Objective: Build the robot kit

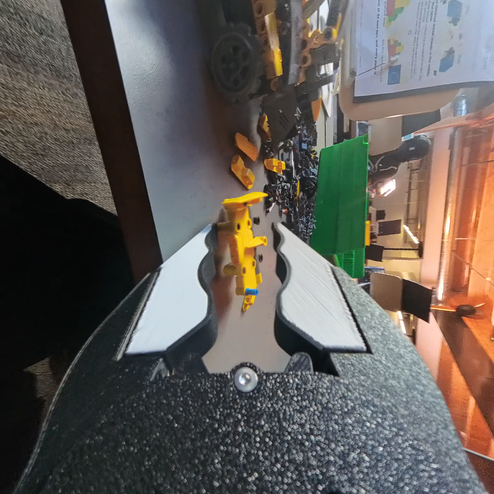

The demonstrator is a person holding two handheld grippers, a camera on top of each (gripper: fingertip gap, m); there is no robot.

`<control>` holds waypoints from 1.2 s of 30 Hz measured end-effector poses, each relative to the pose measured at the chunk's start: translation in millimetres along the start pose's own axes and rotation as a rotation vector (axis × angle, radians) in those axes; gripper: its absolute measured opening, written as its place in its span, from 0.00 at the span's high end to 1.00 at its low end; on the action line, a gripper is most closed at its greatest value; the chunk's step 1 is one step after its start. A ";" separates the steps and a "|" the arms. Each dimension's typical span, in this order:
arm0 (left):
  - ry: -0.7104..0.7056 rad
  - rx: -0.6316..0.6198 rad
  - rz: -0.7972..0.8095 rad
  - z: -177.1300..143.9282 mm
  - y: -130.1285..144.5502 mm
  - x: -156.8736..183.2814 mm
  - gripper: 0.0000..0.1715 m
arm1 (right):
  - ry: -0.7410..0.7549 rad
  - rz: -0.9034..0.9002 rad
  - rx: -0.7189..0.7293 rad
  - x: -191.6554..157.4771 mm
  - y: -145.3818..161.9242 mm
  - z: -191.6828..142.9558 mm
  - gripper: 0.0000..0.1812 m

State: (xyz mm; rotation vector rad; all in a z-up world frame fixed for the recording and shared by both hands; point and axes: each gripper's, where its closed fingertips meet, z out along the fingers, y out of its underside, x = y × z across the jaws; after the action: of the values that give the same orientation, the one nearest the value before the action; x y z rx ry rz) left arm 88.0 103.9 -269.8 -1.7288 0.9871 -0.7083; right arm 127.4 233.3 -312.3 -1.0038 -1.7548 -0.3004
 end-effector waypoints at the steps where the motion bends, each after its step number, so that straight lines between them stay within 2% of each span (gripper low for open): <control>1: 0.001 -0.009 -0.004 -1.1 2.7 0.5 0.81 | -0.014 0.025 0.010 1.0 -1.1 -4.4 0.72; 3: 0.008 -0.015 -0.009 -4.5 8.2 3.1 0.81 | -0.048 0.089 0.040 1.9 -4.1 -12.4 0.65; 7: 0.015 -0.024 -0.043 -7.3 21.1 6.2 0.81 | -0.107 0.193 0.036 1.6 6.2 -11.9 0.66; 11: 0.038 -0.002 -0.082 -7.0 21.6 14.7 0.81 | -0.140 0.270 0.033 10.8 9.9 -13.4 0.65; 15: 0.051 0.003 -0.094 -5.8 32.9 25.1 0.81 | -0.156 0.479 0.119 27.5 8.5 -30.7 0.69; 17: 0.063 -0.017 -0.102 -2.8 44.8 29.8 0.82 | -0.160 0.586 0.128 35.5 19.3 -37.3 0.75; 20: 0.060 -0.052 -0.110 3.5 57.0 31.6 0.82 | -0.139 0.776 0.065 45.7 53.5 -34.3 0.82; 22: 0.059 -0.064 -0.101 6.5 60.2 32.3 0.83 | -0.206 0.903 -0.012 37.1 74.5 -24.4 0.78; 25: 0.065 -0.069 -0.107 7.5 62.7 33.0 0.83 | -0.360 1.008 -0.051 16.8 80.3 -10.1 0.78; 27: 0.070 -0.067 -0.118 6.8 63.1 33.2 0.83 | -0.410 1.048 -0.081 10.0 83.7 -0.5 0.79; 31: 0.032 -0.094 -0.065 5.1 70.3 26.7 0.83 | -0.447 1.051 -0.127 4.3 90.5 10.2 0.89; 32: 0.024 -0.107 -0.049 5.2 73.4 25.4 0.84 | -0.477 1.055 -0.111 2.2 86.5 9.7 0.95; 36: -0.014 -0.112 -0.013 8.7 77.0 21.9 0.84 | -0.459 1.065 -0.124 3.0 88.5 7.9 0.96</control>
State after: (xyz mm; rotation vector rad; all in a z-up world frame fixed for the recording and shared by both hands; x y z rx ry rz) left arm 83.5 74.7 -344.7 -1.8363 1.0235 -0.6585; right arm 187.8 294.3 -335.4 -2.0438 -1.3341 0.5426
